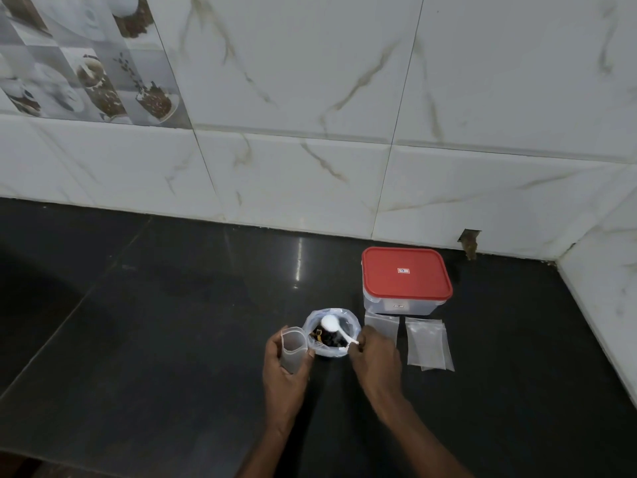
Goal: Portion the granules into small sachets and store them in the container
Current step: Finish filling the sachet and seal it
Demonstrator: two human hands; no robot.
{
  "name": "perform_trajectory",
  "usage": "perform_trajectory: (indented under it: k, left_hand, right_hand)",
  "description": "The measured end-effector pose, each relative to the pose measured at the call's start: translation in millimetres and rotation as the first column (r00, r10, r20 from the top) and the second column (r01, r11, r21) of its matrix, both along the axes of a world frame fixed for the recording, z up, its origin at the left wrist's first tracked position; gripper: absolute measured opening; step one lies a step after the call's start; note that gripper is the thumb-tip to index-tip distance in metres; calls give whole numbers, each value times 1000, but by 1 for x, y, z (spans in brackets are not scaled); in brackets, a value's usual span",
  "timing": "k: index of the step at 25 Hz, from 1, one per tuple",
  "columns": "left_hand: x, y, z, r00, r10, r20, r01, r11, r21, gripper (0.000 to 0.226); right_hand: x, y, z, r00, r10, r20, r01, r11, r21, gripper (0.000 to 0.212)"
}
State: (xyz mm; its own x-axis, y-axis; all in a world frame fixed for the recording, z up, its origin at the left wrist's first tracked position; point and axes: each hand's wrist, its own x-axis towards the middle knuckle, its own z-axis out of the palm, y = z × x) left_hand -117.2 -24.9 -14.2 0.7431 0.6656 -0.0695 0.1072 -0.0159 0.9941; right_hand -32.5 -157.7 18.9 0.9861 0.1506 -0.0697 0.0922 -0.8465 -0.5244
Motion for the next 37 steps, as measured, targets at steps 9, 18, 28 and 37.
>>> perform_trajectory:
  k: [9,18,28,37]
  left_hand:
    - [7,5,-13,991,-90,-100,91,996,13,49]
    - [10,7,-16,990,-108,-92,110,994,16,46]
    - [11,2,-12,990,-134,-53,135,991,7,42]
    - [10,7,-15,990,-126,-59,128,991,31,45]
  right_hand:
    - [4,-1,-16,949,264,174,-245,962,-122,19]
    - [-1,24,-26,967,227,119,-231,973,23,4]
    - [5,29,-24,979,200,37,-202,979,42,19]
    - [20,19,-14,992,7,-127,29,959,283,13]
